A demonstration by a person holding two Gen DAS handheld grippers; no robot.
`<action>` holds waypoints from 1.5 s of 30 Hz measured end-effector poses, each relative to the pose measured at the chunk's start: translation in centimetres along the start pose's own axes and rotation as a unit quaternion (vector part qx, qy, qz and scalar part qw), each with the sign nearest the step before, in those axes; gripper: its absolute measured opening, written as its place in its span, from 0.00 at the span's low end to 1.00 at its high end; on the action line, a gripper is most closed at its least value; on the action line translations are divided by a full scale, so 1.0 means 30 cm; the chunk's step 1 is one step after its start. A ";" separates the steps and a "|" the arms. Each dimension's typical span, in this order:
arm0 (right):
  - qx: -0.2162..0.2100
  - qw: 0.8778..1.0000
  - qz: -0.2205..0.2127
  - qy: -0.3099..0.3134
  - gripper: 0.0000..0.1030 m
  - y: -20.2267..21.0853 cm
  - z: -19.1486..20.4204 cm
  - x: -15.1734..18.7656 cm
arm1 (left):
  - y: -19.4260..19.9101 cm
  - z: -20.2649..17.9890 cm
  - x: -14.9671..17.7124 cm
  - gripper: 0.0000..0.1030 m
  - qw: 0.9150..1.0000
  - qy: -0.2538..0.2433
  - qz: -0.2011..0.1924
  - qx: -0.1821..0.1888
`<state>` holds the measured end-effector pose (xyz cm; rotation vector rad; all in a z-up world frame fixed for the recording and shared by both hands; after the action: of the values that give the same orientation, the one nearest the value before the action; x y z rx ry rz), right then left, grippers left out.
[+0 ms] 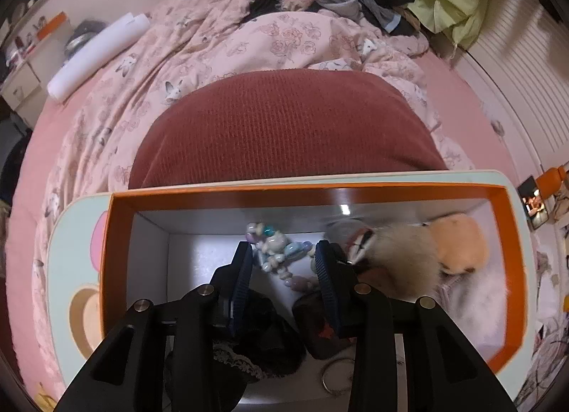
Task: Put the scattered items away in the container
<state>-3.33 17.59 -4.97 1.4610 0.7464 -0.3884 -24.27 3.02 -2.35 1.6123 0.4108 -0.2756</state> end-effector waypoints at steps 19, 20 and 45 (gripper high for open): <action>-0.001 1.000 -0.001 0.000 1.00 0.004 -0.001 0.005 | 0.461 0.030 0.102 0.07 0.980 -0.010 -0.127 0.156; -0.001 1.000 -0.001 0.000 1.00 0.004 -0.001 0.005 | 0.486 0.024 0.131 0.07 0.977 -0.016 -0.131 0.168; -0.002 1.000 -0.001 0.001 1.00 0.003 -0.007 0.008 | 0.358 0.133 0.569 0.79 0.981 -0.016 -0.146 0.124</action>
<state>-3.14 17.86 -5.05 1.4575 0.7503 -0.3876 -4.02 0.18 -0.06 1.7864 0.6077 -0.5936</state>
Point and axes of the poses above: each gripper's, at about its wrist camera, not at the fingertips, and y roughly against the way its jaws point, z to its left, x to its underside, the point moved 6 cm from there along -y, roughly the way its jaws point, and after that the axes turned 8 degrees about y, right-handed, at the moved point
